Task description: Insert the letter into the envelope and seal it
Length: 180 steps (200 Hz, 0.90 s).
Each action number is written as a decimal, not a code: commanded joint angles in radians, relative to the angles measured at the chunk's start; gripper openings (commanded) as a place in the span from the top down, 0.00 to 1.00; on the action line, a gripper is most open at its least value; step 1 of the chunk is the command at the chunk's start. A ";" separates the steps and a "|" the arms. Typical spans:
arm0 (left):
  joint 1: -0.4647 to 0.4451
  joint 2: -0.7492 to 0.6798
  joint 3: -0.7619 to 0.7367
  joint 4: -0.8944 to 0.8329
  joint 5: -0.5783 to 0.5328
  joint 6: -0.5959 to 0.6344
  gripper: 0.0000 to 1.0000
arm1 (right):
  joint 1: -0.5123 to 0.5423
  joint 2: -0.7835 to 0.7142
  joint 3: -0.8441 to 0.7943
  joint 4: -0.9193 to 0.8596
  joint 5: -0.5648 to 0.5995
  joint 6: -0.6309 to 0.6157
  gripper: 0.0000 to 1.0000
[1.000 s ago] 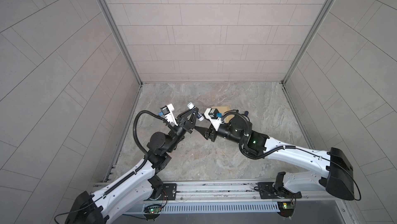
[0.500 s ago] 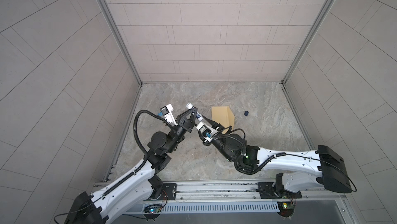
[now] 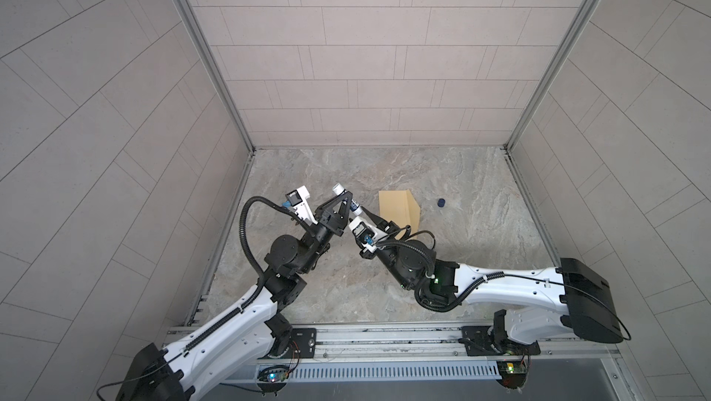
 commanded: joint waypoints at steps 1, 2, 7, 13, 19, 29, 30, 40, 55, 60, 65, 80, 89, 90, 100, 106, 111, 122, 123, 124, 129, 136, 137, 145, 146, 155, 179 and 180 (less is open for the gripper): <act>0.002 -0.009 0.017 0.027 0.000 -0.004 1.00 | -0.001 0.004 0.033 0.003 0.021 0.009 0.64; 0.002 -0.008 0.017 0.027 0.000 -0.004 1.00 | -0.001 0.004 0.034 0.002 0.022 0.009 0.65; 0.002 -0.009 0.017 0.027 0.000 -0.007 1.00 | -0.003 0.006 0.036 -0.001 0.022 0.013 0.65; 0.002 -0.008 0.017 0.028 0.000 -0.008 1.00 | -0.004 0.007 0.040 -0.006 0.021 0.015 0.65; 0.001 -0.008 0.015 0.029 0.002 -0.008 1.00 | -0.007 0.010 0.043 -0.011 0.023 0.022 0.65; 0.002 -0.009 0.016 0.030 0.002 -0.010 1.00 | -0.008 0.013 0.048 -0.016 0.022 0.027 0.65; 0.002 -0.009 0.016 0.030 0.002 -0.009 1.00 | -0.009 0.013 0.048 -0.016 0.022 0.028 0.65; 0.003 -0.010 0.014 0.031 0.002 -0.011 1.00 | -0.011 0.016 0.054 -0.021 0.022 0.032 0.65; 0.002 -0.012 0.014 0.033 0.002 -0.014 1.00 | -0.014 0.022 0.060 -0.029 0.027 0.040 0.64; 0.001 -0.012 0.013 0.033 0.001 -0.012 1.00 | -0.016 0.024 0.062 -0.032 0.028 0.044 0.64; 0.003 -0.012 0.013 0.033 0.001 -0.012 1.00 | -0.017 0.025 0.063 -0.036 0.027 0.046 0.64; 0.002 -0.011 0.011 0.033 0.000 -0.012 1.00 | -0.021 0.028 0.067 -0.043 0.027 0.051 0.64; 0.003 -0.011 0.011 0.033 0.001 -0.013 1.00 | -0.023 0.029 0.067 -0.048 0.027 0.056 0.64; 0.002 -0.012 0.011 0.033 0.000 -0.012 1.00 | -0.023 0.029 0.067 -0.048 0.026 0.056 0.64; 0.002 -0.012 0.011 0.033 -0.001 -0.014 1.00 | -0.025 0.031 0.067 -0.051 0.026 0.060 0.64; 0.002 -0.012 0.011 0.033 -0.001 -0.015 1.00 | -0.025 0.032 0.067 -0.053 0.027 0.063 0.64; 0.003 -0.013 0.011 0.032 -0.002 -0.014 1.00 | -0.027 0.032 0.066 -0.052 0.027 0.065 0.66; 0.003 -0.011 0.010 0.034 -0.002 -0.015 1.00 | -0.028 0.032 0.067 -0.054 0.026 0.068 0.69; 0.002 -0.010 0.010 0.034 -0.002 -0.014 1.00 | -0.028 0.032 0.067 -0.054 0.027 0.068 0.70; 0.002 -0.009 0.010 0.034 -0.001 -0.014 1.00 | -0.028 0.032 0.067 -0.054 0.027 0.069 0.70; 0.002 -0.010 0.010 0.034 -0.002 -0.014 1.00 | -0.029 0.032 0.067 -0.055 0.026 0.069 0.73; 0.002 -0.009 0.008 0.034 -0.001 -0.014 1.00 | -0.030 0.030 0.066 -0.055 0.027 0.072 0.77; 0.002 -0.010 0.008 0.034 -0.002 -0.014 1.00 | -0.030 0.030 0.066 -0.055 0.027 0.072 0.77; 0.002 -0.010 0.008 0.035 -0.001 -0.015 1.00 | -0.030 0.031 0.068 -0.057 0.026 0.076 0.81; 0.002 -0.010 0.008 0.035 -0.001 -0.015 1.00 | -0.030 0.031 0.068 -0.058 0.027 0.076 0.82; 0.002 -0.009 0.008 0.036 0.001 -0.015 1.00 | -0.033 0.030 0.071 -0.065 0.023 0.083 0.87; 0.002 -0.010 0.007 0.042 0.012 -0.014 1.00 | -0.048 0.011 0.071 -0.096 -0.001 0.141 1.00; 0.002 -0.010 0.007 0.042 0.013 -0.015 1.00 | -0.050 0.009 0.071 -0.098 -0.005 0.145 1.00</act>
